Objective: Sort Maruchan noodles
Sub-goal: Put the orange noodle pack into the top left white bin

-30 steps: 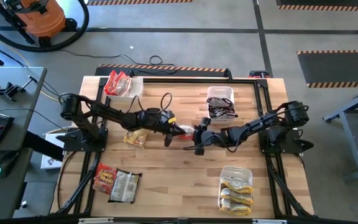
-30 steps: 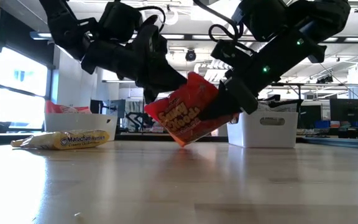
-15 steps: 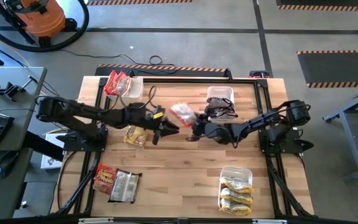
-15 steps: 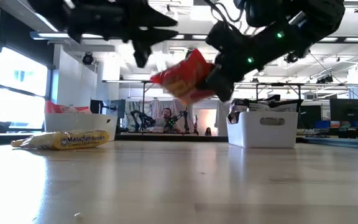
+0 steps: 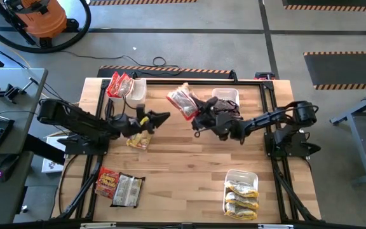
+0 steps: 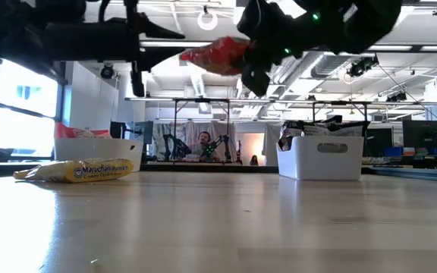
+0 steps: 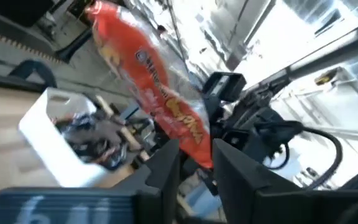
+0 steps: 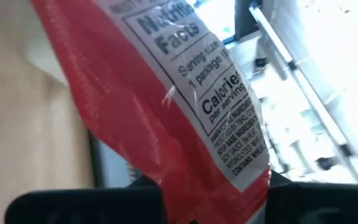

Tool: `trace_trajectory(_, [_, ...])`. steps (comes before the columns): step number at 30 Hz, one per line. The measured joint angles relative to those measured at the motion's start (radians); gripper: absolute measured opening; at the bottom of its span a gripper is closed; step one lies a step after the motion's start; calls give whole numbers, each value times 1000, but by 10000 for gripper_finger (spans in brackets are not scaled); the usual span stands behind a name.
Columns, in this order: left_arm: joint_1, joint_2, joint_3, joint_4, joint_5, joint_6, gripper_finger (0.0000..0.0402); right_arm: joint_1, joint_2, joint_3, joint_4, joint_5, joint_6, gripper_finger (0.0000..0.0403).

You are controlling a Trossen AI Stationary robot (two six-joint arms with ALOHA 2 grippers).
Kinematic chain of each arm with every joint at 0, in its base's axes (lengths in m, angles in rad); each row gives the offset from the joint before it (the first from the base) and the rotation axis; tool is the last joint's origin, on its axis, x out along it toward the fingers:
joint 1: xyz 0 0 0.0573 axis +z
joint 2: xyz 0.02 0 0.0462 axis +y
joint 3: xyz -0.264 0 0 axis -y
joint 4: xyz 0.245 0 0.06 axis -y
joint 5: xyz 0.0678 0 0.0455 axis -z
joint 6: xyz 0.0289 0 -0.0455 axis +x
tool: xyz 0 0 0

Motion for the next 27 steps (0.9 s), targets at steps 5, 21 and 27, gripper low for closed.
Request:
trace_trajectory(5, [74,1,88,8,102,-1,138,-39,1,118,-1,-59,-125,48])
trace_trajectory(21, [208,-19,253,-17,235,-13,244,-60,2,277,-74,-115,-233,48])
trace_trajectory(27, [212,-19,267,-56,239,7,242,-68,2,277,-73,-129,-219,48])
